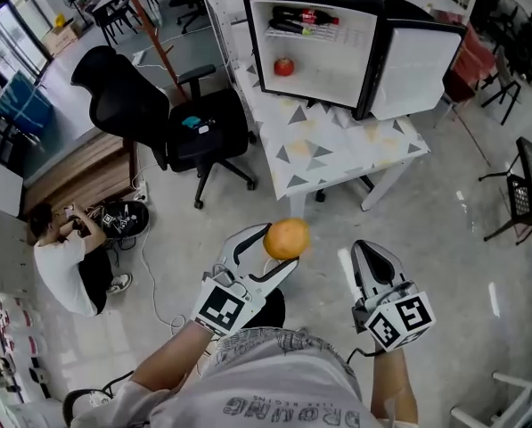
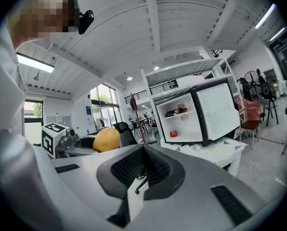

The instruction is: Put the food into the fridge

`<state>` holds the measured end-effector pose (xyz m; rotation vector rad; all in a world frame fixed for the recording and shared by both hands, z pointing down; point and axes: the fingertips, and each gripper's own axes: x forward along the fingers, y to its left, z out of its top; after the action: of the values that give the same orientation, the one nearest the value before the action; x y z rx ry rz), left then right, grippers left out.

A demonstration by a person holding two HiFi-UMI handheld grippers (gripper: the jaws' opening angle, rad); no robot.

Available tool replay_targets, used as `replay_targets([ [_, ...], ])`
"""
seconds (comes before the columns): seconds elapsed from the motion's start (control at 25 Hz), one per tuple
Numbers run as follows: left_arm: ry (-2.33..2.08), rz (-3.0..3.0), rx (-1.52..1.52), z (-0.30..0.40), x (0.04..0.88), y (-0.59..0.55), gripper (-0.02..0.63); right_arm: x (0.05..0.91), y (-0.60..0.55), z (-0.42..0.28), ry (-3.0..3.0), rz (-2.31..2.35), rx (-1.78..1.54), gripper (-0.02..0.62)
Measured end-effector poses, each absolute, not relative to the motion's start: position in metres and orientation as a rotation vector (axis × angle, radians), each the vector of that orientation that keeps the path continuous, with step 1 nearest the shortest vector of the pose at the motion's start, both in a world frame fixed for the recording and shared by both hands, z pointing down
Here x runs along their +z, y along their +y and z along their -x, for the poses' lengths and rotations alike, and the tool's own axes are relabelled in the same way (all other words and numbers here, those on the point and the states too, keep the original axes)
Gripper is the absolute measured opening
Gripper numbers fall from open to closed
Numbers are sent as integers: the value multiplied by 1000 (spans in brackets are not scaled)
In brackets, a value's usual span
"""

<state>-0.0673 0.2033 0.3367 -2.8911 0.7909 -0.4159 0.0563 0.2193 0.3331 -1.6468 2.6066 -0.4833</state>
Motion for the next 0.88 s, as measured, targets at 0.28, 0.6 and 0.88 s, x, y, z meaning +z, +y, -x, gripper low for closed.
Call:
replay_targets([
  [0.28,763,2913,-436,68,345,129,305,343,147,-53,2605,1667,-521,2],
  [0.6,716,2950,-448,69,352,59,305,351,80,-53,2590,1722,-565,2],
  [0.88,684,2968,-440,70,355,3,305,352,26,-49,2581,1755,-583,2],
])
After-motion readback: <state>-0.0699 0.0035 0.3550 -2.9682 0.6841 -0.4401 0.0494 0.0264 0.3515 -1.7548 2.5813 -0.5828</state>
